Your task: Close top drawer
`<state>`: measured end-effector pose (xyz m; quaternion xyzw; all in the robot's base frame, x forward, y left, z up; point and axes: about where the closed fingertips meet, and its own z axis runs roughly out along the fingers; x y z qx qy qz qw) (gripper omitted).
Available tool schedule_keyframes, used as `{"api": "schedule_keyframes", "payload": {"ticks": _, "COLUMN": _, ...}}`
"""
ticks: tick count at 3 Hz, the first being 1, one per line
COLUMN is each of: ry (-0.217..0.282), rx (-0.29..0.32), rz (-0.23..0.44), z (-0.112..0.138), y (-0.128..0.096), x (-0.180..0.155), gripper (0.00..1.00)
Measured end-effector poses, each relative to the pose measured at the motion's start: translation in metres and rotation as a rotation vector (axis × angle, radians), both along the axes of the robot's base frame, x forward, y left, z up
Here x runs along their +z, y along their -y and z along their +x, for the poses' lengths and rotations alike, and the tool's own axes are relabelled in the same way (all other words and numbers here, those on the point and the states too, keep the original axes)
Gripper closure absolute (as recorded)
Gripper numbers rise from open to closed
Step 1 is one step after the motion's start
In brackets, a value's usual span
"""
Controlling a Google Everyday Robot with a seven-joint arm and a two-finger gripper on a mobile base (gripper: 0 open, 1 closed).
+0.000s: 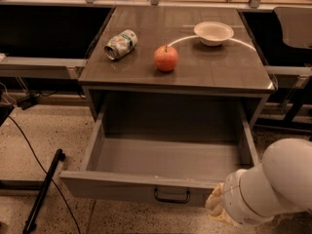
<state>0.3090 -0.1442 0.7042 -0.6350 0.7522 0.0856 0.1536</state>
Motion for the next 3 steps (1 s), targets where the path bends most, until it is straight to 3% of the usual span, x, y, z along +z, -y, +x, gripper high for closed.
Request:
{"api": "schedule_keyframes", "payload": {"ticks": 2, "ry": 0.027, "rx": -0.05, "rz": 0.154, "z": 0.009, "y": 0.003, "x": -0.068, "gripper": 1.0}}
{"api": "schedule_keyframes", "payload": {"ticks": 3, "ry": 0.065, "rx": -0.08, "rz": 0.279, "z": 0.018, "y": 0.006, "x": -0.081, "gripper": 1.0}}
